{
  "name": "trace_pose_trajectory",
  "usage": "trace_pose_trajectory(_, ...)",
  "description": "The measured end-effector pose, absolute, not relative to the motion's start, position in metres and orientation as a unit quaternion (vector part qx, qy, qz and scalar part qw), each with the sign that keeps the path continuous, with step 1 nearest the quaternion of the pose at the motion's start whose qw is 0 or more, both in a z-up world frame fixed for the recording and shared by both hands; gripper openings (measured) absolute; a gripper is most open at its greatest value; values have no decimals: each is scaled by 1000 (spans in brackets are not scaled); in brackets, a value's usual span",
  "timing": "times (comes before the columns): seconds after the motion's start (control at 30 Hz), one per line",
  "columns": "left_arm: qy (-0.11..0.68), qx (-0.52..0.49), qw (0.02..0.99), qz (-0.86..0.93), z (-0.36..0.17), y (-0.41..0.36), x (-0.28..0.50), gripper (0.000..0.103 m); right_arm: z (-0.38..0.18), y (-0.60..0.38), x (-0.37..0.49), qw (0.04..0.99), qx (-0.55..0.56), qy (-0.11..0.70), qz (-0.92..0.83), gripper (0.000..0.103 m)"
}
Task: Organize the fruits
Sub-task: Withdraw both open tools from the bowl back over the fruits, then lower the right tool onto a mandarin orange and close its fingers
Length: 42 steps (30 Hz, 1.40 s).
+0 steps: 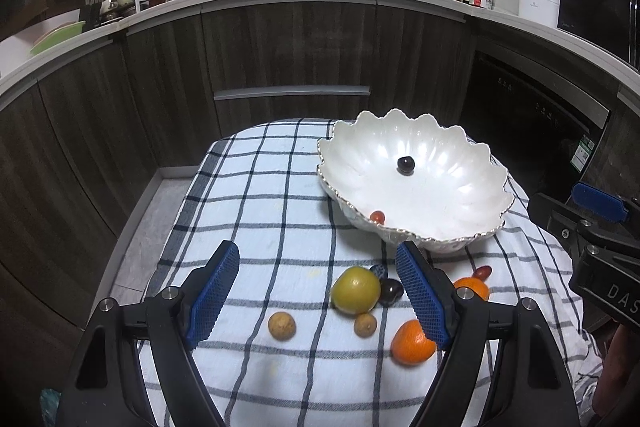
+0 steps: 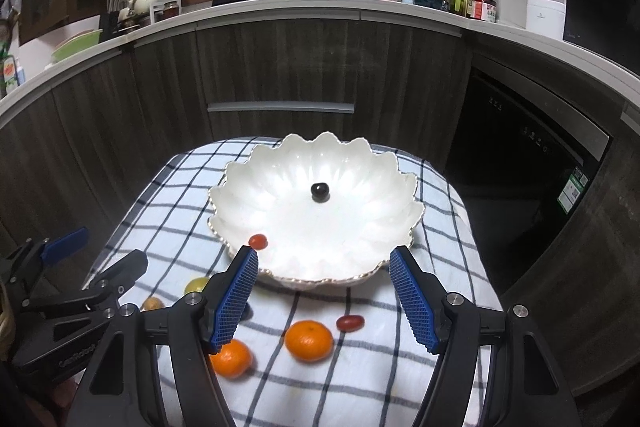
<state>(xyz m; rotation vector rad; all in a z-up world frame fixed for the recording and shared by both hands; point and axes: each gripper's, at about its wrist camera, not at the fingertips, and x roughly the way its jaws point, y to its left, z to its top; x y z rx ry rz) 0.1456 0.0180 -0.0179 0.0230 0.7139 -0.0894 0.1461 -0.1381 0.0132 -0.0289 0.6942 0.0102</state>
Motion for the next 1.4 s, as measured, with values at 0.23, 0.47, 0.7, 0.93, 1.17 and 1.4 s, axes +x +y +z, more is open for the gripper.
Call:
trace_pose_trajectory(0.23,351,14,935,-40,-27,25,130,80,5,-131,135,940,-19,341,10,69)
trace_pose_trajectory(0.47,355,15,934,-42,-36,27,122,80,-3,-128,126,939,-25,344,11,69)
trace_pose_trajectory(0.7,361,18,931,-47,-46,32,117,80,-14,-125,122,936,-23,352,12,69)
trace_pose_trajectory(0.93,370,23,927,-49,-57,42,110,80,-27,-116,121,931,-27,363,21,69)
trace_pose_trajectory(1.17,371,28,927,-51,-64,48,111,80,-38,-104,121,927,-33,373,35,69)
trace_pose_trajectory(1.4,374,44,925,-49,-76,51,114,80,-49,-97,123,922,-36,382,43,69)
